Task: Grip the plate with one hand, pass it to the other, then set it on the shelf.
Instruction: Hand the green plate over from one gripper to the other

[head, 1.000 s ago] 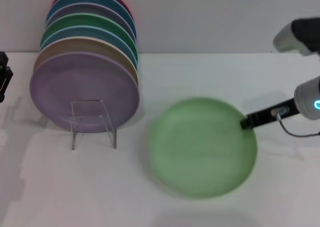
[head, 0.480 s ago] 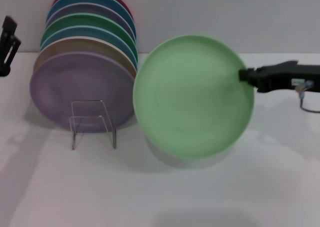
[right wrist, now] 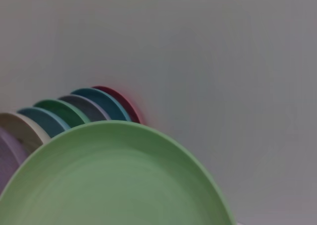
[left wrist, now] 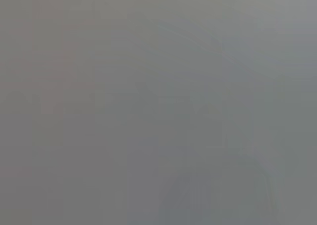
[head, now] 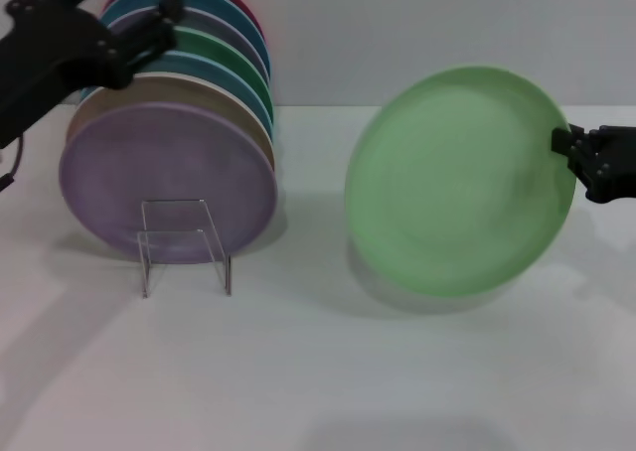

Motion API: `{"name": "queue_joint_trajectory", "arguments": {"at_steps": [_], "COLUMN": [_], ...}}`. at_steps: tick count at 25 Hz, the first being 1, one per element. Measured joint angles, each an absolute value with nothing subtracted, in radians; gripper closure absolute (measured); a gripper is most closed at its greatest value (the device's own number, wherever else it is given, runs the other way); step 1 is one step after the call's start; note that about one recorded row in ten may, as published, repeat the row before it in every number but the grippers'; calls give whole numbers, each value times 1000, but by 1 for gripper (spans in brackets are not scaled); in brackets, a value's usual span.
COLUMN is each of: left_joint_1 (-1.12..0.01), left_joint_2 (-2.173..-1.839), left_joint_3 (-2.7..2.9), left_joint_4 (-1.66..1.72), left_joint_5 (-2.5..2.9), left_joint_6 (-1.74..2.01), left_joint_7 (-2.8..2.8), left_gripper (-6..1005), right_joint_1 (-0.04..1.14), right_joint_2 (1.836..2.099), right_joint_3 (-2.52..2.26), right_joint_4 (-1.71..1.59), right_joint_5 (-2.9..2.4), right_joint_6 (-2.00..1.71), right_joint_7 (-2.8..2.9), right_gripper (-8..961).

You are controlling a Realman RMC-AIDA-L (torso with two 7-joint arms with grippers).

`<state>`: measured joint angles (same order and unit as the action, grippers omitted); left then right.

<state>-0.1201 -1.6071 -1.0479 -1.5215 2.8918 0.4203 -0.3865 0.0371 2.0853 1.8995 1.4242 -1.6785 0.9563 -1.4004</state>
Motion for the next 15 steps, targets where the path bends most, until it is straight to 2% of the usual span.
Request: {"name": "queue_joint_trajectory", "arguments": {"at_steps": [2, 4, 7, 9, 11, 13, 14, 15], "left_joint_1": [-139, -152, -165, -173, -182, -186, -184, -181], "left_joint_2": [-1569, -1557, -1581, -1615, -1669, -1730, -1783, -1822], "left_joint_3": [-1030, -1020, -1020, -1028, -1046, -1073, -1097, -1122], "left_joint_4": [-1607, -1672, -1766, -1823, -1875, -1911, -1929, -1937], "left_joint_5": [2892, 2892, 2891, 2888, 2883, 2867, 2843, 2819], "left_joint_6": [309, 198, 10, -132, -289, -402, -471, -515], "left_joint_7": [-403, -391, -316, -251, -157, -59, 26, 90], "left_gripper": [216, 222, 240, 252, 264, 276, 282, 287], "right_joint_1": [51, 70, 99, 115, 135, 153, 156, 158], "right_joint_2": [2083, 2082, 2082, 2082, 2082, 2081, 2081, 2081], "right_joint_3": [1908, 1916, 1919, 1919, 1920, 1922, 1922, 1922], "right_joint_4": [1359, 1301, 1223, 1189, 1156, 1132, 1127, 1123], "right_joint_5": [-1632, -1600, -1541, -1522, -1514, -1505, -1501, -1499], "right_joint_6": [944, 939, 934, 933, 933, 935, 936, 936], "right_joint_7": [-1500, -1572, -1679, -1733, -1766, -1784, -1793, -1804], "right_gripper": [930, 929, 929, 928, 928, 928, 928, 927]}}
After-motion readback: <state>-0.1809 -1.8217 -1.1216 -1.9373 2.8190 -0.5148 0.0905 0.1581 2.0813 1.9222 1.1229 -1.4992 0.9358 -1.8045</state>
